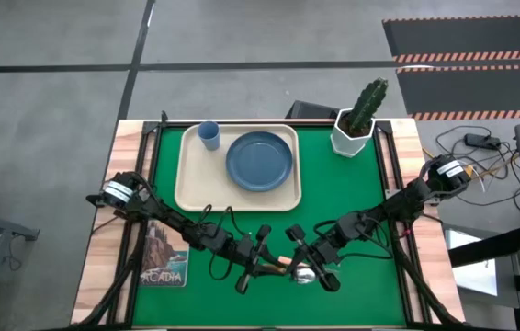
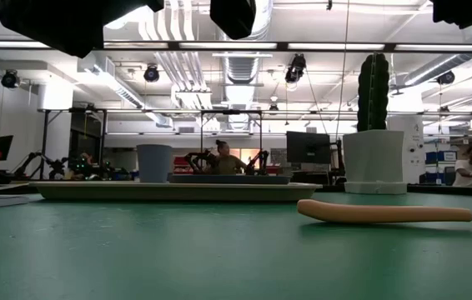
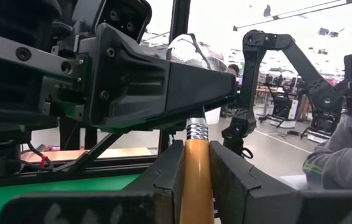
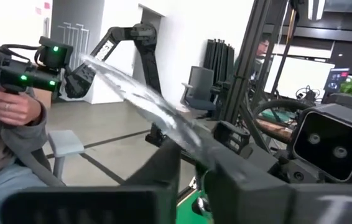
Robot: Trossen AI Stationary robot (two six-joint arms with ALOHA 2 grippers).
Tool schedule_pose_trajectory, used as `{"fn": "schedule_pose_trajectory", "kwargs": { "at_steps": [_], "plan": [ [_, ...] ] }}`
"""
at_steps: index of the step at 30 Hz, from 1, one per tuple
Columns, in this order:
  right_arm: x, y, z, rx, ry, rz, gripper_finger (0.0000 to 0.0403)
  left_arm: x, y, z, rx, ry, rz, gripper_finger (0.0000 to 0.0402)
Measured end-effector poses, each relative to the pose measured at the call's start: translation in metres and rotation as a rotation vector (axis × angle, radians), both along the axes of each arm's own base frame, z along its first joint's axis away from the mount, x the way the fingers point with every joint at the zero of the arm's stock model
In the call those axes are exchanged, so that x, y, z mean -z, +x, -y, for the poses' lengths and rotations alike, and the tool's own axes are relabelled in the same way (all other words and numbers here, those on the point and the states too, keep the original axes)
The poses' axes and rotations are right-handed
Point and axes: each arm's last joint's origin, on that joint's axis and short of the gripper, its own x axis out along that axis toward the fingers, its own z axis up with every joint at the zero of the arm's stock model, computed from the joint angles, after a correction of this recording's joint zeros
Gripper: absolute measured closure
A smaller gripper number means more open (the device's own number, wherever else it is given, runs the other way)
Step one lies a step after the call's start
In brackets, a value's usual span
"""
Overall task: Pick and place plate/cup/fork/spoon on tray
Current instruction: Put the orange spoon on the white tray to the left of the dark blue plate
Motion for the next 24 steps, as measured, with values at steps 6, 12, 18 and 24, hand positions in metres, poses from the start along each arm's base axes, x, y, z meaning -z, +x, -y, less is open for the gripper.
{"fn": "schedule_pose_trajectory", "kwargs": {
  "at_steps": [6,12,18,24],
  "plan": [
    [0.0,0.0,0.0,-0.002,0.007,-0.012,0.0392,0.0,0.0,0.0,0.0,-0.001,0.002,0.0355],
    [-0.004,-0.002,0.001,0.0,0.044,-0.04,0.0394,-0.002,0.0,-0.001,-0.01,-0.005,0.008,0.0352],
    [-0.006,-0.006,0.004,0.088,0.015,-0.133,0.0395,-0.006,-0.001,-0.005,-0.049,0.0,0.024,0.0324],
    [-0.013,-0.014,0.012,0.224,-0.04,-0.203,0.0395,-0.004,-0.002,-0.008,-0.084,0.012,0.018,0.0279]
  ]
}}
